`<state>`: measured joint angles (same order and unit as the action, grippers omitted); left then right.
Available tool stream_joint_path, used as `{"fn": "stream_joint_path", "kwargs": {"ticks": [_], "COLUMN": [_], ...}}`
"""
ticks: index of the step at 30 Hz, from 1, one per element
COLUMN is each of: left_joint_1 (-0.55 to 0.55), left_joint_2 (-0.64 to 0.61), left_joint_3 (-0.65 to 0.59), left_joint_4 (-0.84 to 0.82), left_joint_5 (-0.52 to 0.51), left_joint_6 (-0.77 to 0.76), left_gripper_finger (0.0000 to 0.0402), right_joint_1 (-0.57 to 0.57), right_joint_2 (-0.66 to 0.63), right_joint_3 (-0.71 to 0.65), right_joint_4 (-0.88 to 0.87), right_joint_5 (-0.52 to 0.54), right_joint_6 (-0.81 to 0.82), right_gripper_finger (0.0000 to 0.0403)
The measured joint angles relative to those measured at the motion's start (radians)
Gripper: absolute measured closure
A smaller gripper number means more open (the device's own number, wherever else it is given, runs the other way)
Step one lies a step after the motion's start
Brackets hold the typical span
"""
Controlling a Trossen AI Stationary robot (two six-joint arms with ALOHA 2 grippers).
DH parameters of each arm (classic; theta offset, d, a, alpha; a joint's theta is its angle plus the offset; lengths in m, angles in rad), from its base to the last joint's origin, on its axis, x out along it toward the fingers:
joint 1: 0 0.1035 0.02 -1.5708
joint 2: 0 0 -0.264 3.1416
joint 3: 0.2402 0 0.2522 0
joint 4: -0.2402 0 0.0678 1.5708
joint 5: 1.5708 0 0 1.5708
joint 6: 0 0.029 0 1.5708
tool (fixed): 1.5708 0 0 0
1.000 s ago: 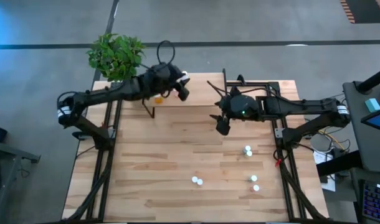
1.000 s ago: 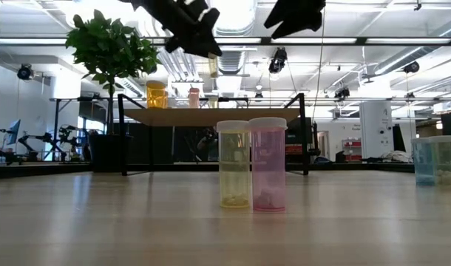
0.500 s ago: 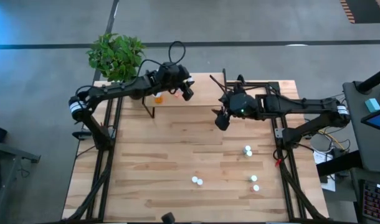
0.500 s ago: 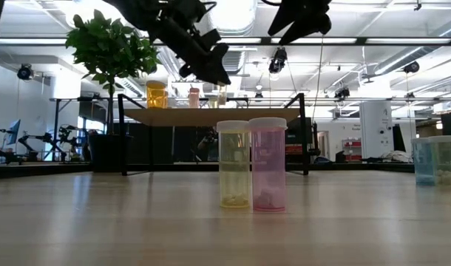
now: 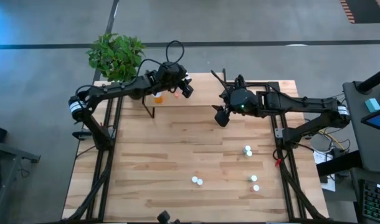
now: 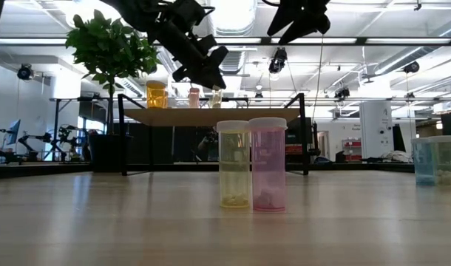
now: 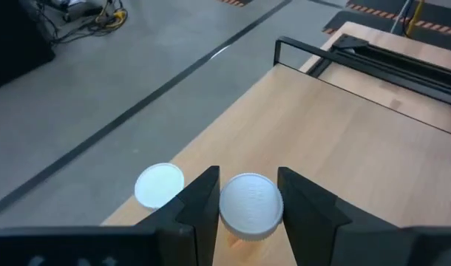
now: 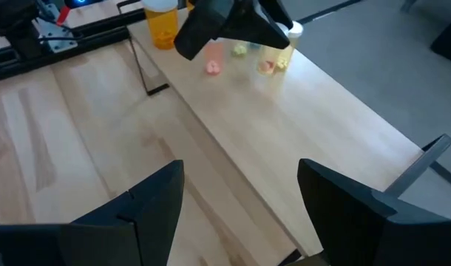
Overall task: Pick and place medicine bottles onto shelf by color
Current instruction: Put the yellow pill bottle on the shelf, then put the pink pill bottle on the shelf
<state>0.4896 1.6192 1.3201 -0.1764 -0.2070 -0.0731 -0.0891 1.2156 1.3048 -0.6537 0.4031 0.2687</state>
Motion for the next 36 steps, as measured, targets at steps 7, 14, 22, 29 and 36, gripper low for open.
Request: {"fn": "stream_joint_path", "kwargs": {"ticks": [7,14,22,29,36], "left_joint_1": [0.0,0.002,0.002,0.002,-0.002], "left_joint_2": [0.0,0.0,0.0,0.0,0.0], "left_joint_3": [-0.01,-0.017,-0.018,-0.018,-0.018], "left_joint_4": [-0.052,-0.042,-0.042,-0.042,-0.044], "left_joint_5": [0.0,0.0,-0.003,-0.003,-0.003], "left_joint_6": [0.004,0.005,0.008,0.007,0.002], "left_gripper_finger": [0.0291,0.0291,0.0291,0.0272,0.0234], "right_joint_1": [0.0,0.001,0.001,0.001,0.0], "right_joint_2": [0.0,0.0,0.0,0.0,0.0], "right_joint_3": [0.0,0.0,0.0,0.0,0.0], "right_joint_4": [0.0,0.0,0.0,0.0,0.0], "right_joint_5": [0.0,-0.001,-0.001,-0.001,-0.001], "right_joint_6": [0.002,0.009,0.008,0.008,0.009], "right_gripper_finger": [0.0149,0.0149,0.0149,0.0149,0.0149]}}
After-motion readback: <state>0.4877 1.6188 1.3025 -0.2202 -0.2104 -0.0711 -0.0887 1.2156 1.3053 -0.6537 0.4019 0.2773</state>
